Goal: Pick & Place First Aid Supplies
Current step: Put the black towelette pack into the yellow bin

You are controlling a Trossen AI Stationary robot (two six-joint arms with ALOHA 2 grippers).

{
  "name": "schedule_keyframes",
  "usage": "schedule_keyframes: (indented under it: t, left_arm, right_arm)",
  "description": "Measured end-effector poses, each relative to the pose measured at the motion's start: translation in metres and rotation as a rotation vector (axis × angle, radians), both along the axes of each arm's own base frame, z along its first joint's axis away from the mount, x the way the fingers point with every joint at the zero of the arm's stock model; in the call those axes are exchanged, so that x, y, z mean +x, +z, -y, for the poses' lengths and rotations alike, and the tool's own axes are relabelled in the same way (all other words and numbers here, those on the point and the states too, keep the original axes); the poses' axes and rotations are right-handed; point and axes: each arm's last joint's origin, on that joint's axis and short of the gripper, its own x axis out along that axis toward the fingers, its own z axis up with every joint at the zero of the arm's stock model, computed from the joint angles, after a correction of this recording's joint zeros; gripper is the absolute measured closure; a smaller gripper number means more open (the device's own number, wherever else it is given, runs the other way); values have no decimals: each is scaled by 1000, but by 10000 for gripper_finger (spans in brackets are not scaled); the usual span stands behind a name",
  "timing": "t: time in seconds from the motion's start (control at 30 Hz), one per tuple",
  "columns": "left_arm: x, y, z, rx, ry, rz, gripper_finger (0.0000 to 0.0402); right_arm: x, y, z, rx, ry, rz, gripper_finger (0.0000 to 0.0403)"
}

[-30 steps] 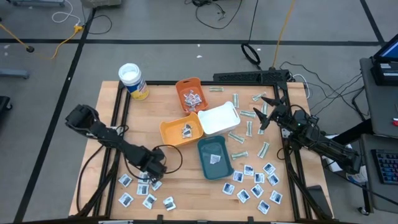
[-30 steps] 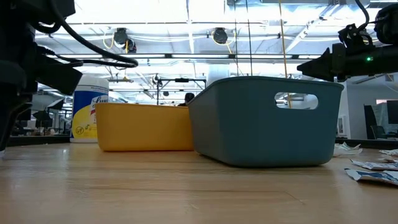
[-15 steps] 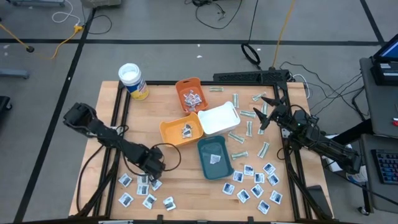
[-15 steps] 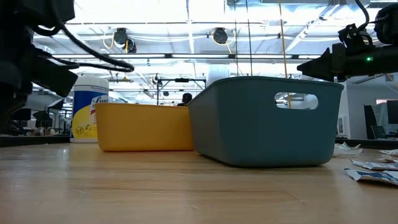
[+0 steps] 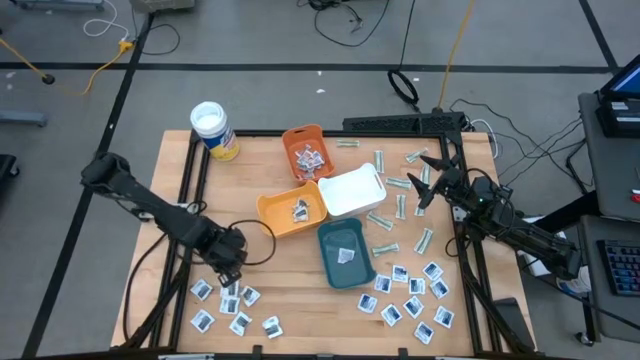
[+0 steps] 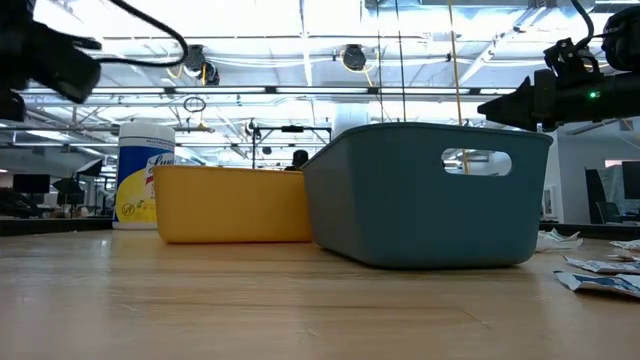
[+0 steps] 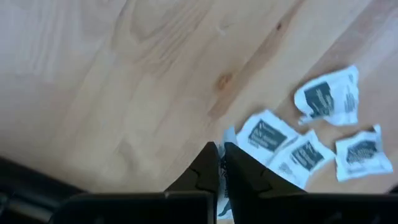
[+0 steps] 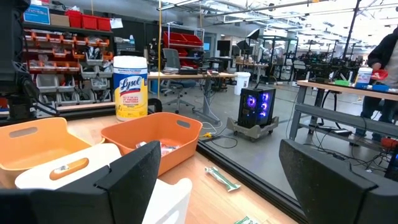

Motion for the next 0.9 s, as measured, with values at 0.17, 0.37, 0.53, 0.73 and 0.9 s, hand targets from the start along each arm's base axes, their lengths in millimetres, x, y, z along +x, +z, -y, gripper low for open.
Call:
schedule_keyframes:
  t: [0.17, 0.37, 0.53, 0.73, 0.9]
  left_arm:
    - [-10, 19, -1, -2, -2, -14, 392]
    - [1, 41, -5, 5, -11, 20, 388]
    - [34, 56, -21, -1, -10, 72, 393]
    - [68, 69, -49, 18, -4, 74, 393]
    - [91, 78, -77, 30, -15, 74, 393]
  right_arm:
    - [0, 0, 0, 0, 0, 0, 80]
    - [0, 0, 0, 0, 0, 0, 80]
    - [0, 0, 0, 0, 0, 0, 80]
    - [0, 0, 0, 0, 0, 0, 80]
    - [0, 0, 0, 0, 0, 0, 80]
